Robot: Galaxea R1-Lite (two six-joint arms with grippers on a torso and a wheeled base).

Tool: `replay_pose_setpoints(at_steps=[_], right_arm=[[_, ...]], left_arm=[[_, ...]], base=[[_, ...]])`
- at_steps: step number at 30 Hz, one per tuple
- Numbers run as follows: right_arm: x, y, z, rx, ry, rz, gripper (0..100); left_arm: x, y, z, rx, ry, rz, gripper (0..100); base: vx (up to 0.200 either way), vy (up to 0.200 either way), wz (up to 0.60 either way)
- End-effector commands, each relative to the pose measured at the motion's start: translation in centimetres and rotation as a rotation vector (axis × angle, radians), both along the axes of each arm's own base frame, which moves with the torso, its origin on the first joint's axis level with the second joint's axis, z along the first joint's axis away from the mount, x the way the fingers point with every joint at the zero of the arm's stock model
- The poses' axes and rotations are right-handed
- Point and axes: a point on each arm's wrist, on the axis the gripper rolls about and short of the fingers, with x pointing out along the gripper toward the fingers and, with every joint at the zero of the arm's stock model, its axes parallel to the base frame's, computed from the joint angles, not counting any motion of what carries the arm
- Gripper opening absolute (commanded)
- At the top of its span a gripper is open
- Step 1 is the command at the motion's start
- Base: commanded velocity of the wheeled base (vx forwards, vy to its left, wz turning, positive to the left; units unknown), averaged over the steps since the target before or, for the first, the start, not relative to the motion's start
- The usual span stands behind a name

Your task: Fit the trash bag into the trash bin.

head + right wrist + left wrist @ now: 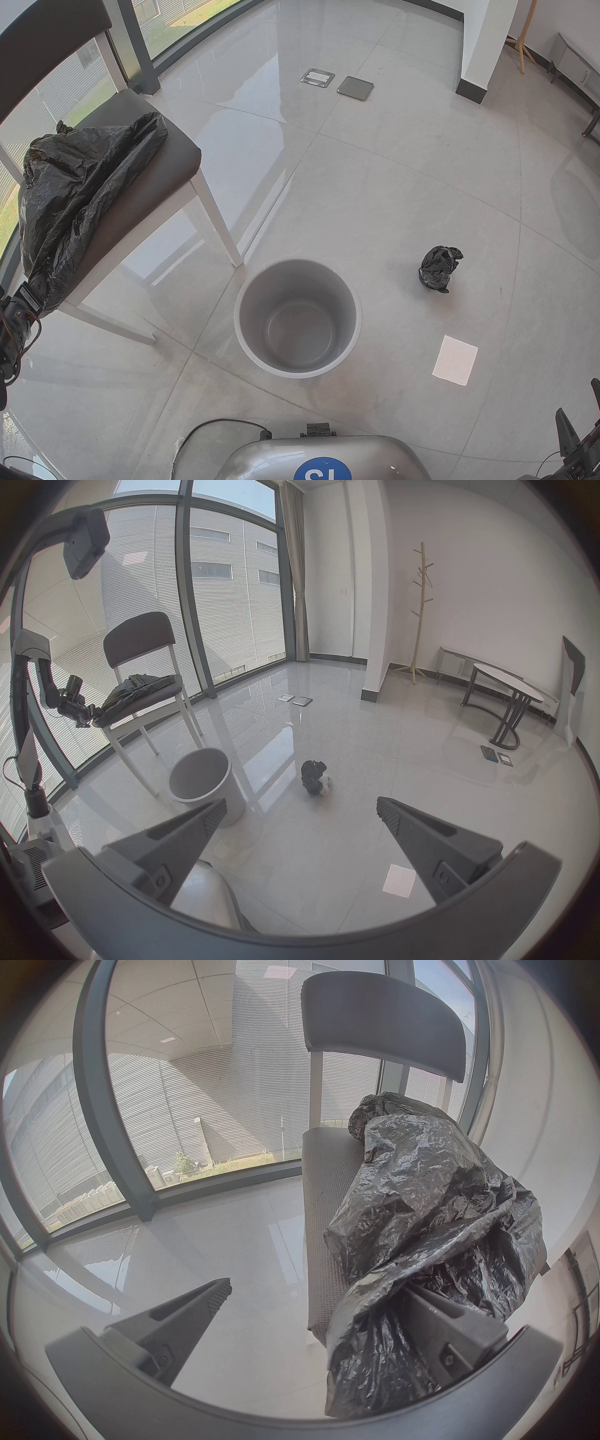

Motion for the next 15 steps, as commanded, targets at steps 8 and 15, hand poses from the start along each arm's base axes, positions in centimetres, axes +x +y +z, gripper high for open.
replay_pose_setpoints(at_steps=[8,15], right_arm=[[0.01,0.00,-0.52,0.001,0.001,0.000,100],[0.01,0.00,-0.52,-0.001,0.001,0.000,100]], left_arm=[[-0.15,0.00,0.25,0.000,-0.014,-0.006,100],[-0.18,0.01,0.28,-0.003,-0.017,-0.005,0]], base=[[0.000,0.000,0.00],[0.000,0.000,0.00]])
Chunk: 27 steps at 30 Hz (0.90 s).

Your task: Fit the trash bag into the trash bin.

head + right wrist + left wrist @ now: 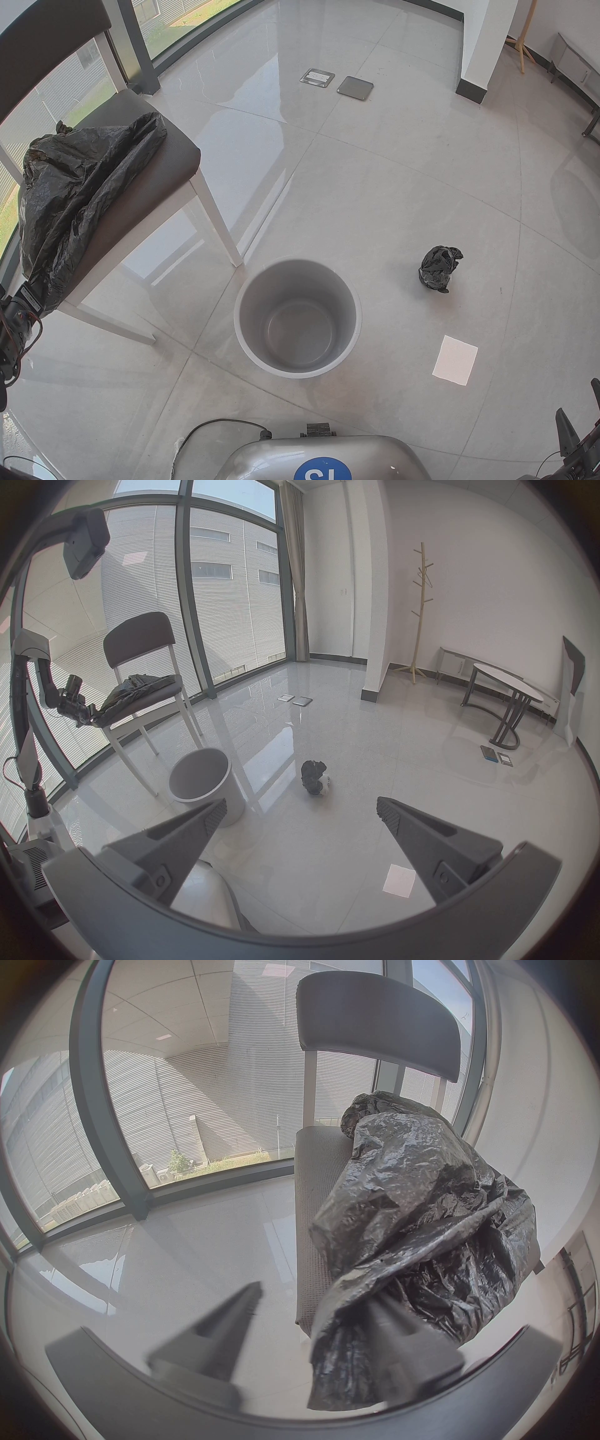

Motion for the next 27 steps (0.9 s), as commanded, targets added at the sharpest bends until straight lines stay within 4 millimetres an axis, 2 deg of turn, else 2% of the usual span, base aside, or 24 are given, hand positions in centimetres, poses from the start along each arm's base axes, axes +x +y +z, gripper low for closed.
replay_pose_setpoints(at_steps=[1,19,24,27], right_arm=[[0.0,0.0,-0.5,-0.001,0.001,0.000,100],[0.0,0.0,-0.5,0.013,0.002,-0.001,100],[0.0,0.0,-0.5,-0.001,0.000,0.002,100],[0.0,0.0,-0.5,-0.013,-0.003,0.014,100]], left_arm=[[0.0,0.1,0.1,0.002,-0.003,0.006,0],[-0.4,0.7,-0.1,0.003,0.006,0.056,0],[-1.4,-0.6,1.5,0.020,-0.083,-0.054,0],[-2.7,-1.3,2.4,0.027,-0.140,-0.128,0]], base=[[0.000,0.000,0.00],[0.000,0.000,0.00],[0.000,0.000,0.00],[0.000,0.000,0.00]])
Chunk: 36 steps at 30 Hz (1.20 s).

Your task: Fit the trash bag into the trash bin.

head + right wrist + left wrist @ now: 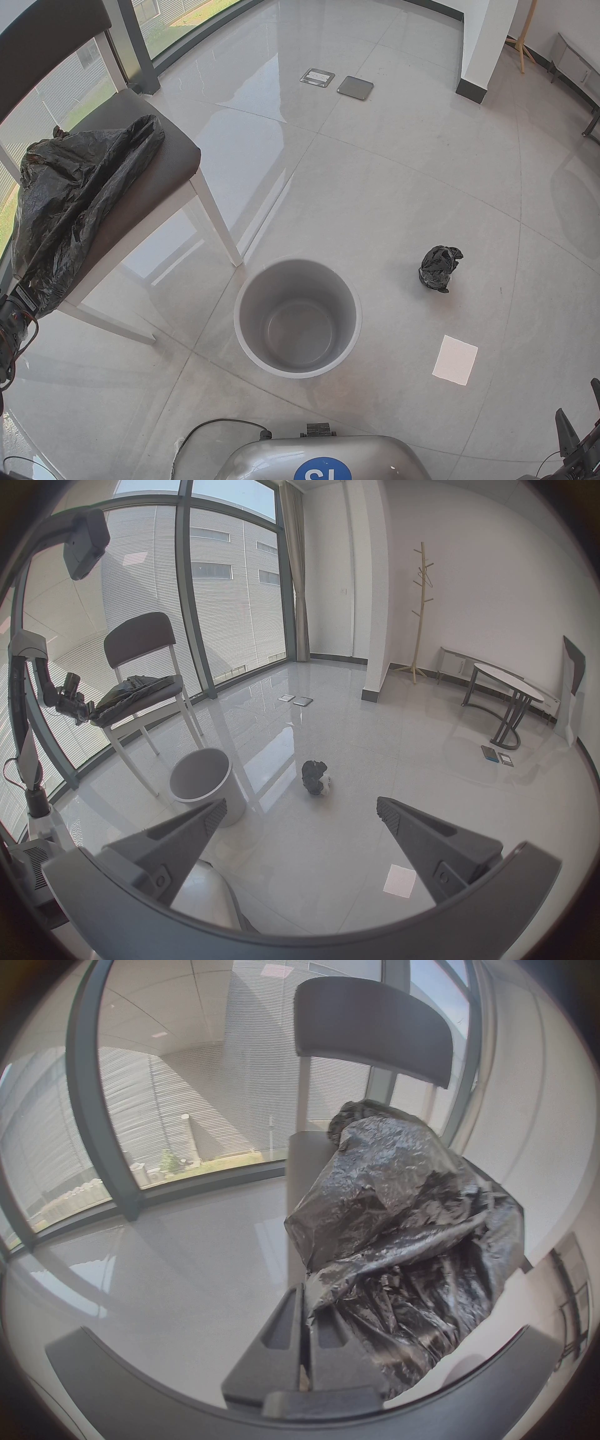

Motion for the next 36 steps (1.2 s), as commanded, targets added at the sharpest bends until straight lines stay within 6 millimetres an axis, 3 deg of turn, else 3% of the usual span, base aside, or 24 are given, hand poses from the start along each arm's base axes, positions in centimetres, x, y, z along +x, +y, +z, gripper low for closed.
replay_pose_setpoints(at_steps=[1,6,11,16,20,36], right_arm=[[0.0,0.0,-0.5,-0.013,-0.002,0.010,100],[0.0,0.0,-0.5,-0.016,-0.001,-0.001,100],[0.0,0.0,-0.5,-0.051,-0.005,0.005,100],[0.0,0.1,-0.4,-0.063,-0.009,0.090,100],[0.0,0.1,-0.5,-0.061,-0.009,0.099,100],[0.0,0.1,-0.5,-0.063,-0.011,0.105,100]], left_arm=[[-2.2,-1.1,1.9,0.038,-0.115,-0.070,0],[-4.2,-2.2,3.0,0.127,-0.161,-0.105,0],[-6.2,-4.7,4.4,0.246,-0.158,-0.262,0],[-7.6,-5.4,5.5,0.328,-0.078,-0.331,0],[-8.5,-6.1,7.6,0.386,0.004,-0.438,0],[-3.0,-6.6,10.6,0.488,-0.049,-0.548,0]], base=[[0.000,0.000,0.00],[0.000,0.000,0.00],[0.000,0.000,0.00],[0.000,0.000,0.00],[0.000,0.000,0.00],[0.000,0.000,0.00]])
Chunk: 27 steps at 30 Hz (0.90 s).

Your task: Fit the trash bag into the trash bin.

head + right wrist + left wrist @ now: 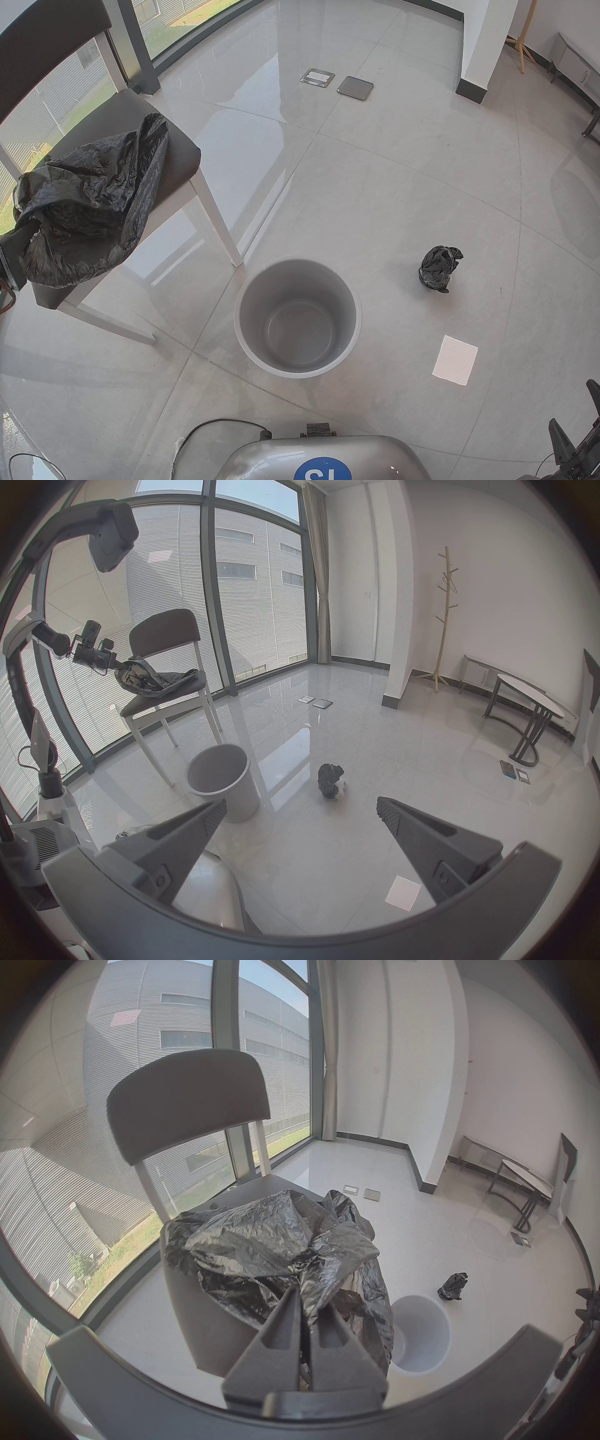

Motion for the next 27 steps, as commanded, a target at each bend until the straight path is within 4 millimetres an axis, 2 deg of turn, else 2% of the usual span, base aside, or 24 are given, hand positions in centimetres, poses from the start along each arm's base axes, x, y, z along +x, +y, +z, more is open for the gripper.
replay_pose_setpoints(at_steps=[1,8,11,16,21,22,23,24,25,27], right_arm=[[0.0,0.0,-0.5,0.000,0.000,0.001,100],[0.1,-0.2,-0.4,-0.006,0.006,0.105,100],[0.1,-0.3,-0.4,0.002,0.003,0.090,100],[0.1,-0.3,-0.4,0.000,0.001,0.073,100],[0.1,-0.3,-0.4,0.010,0.006,0.035,100],[0.0,-0.3,0.5,0.016,-0.017,0.029,100],[-0.3,-0.3,3.8,0.043,-0.071,0.030,100],[-0.2,-0.3,5.5,0.062,-0.081,0.031,100],[0.9,-0.1,9.3,0.148,-0.037,0.028,100],[1.8,0.1,10.0,0.225,0.024,0.052,100]], left_arm=[[2.1,-0.1,0.6,0.035,0.013,-0.022,0],[3.1,-0.4,2.3,0.069,-0.034,-0.072,0],[2.9,-0.4,2.8,0.070,-0.054,-0.081,0],[2.0,-0.8,2.9,0.069,-0.069,-0.126,0],[1.9,-1.2,2.9,0.068,-0.069,-0.155,0],[2.0,-1.2,2.9,0.068,-0.069,-0.157,0],[2.0,-1.3,2.9,0.067,-0.069,-0.165,0],[2.0,-1.3,2.9,0.067,-0.069,-0.168,0],[2.0,-1.5,3.0,0.062,-0.071,-0.180,0],[2.1,-1.8,3.0,0.057,-0.069,-0.196,0]], base=[[0.000,0.000,0.00],[0.000,0.000,0.00],[0.000,0.000,0.00],[0.000,0.000,0.00],[0.000,0.000,0.00],[0.000,0.000,0.00],[0.000,0.000,0.00],[0.000,0.000,0.00],[0.000,0.000,0.00],[0.000,0.000,0.00]])
